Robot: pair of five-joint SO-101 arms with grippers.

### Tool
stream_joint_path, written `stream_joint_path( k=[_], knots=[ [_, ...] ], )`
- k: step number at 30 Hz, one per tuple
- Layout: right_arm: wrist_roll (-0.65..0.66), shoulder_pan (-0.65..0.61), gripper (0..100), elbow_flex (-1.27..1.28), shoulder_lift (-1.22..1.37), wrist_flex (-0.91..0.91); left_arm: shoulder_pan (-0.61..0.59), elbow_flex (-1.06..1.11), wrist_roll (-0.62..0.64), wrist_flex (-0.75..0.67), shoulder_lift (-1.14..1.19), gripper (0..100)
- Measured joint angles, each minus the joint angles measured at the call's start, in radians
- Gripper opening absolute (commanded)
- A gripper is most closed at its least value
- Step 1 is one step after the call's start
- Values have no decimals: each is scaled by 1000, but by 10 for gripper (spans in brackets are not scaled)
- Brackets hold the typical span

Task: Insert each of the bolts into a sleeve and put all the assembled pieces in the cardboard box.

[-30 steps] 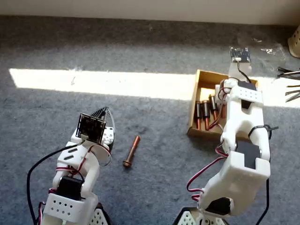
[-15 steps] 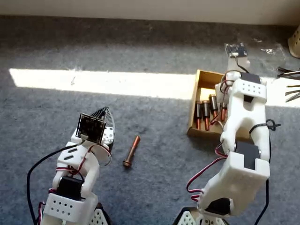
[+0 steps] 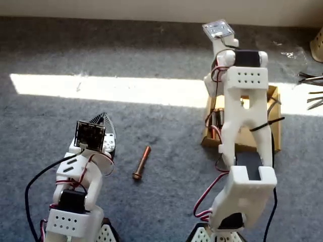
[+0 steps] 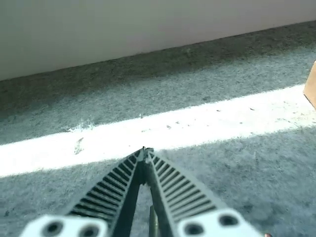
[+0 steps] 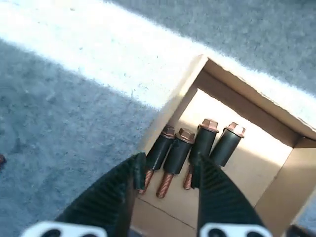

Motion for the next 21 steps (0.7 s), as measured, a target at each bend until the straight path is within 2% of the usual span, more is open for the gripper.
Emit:
stream_joint_path(
  k=[6,10,17,21],
  knots=[
    [-25,-91,104,-207,0,153,-109,0,0,0,0,7],
    [-83,-143,35,-304,0,169,-163,0,0,0,0,7],
    [-112,-249,31,-331,0,170,-276,0,0,0,0,7],
    [-222,-331,31,-331,0,170,-341,0,0,0,0,7]
  ],
)
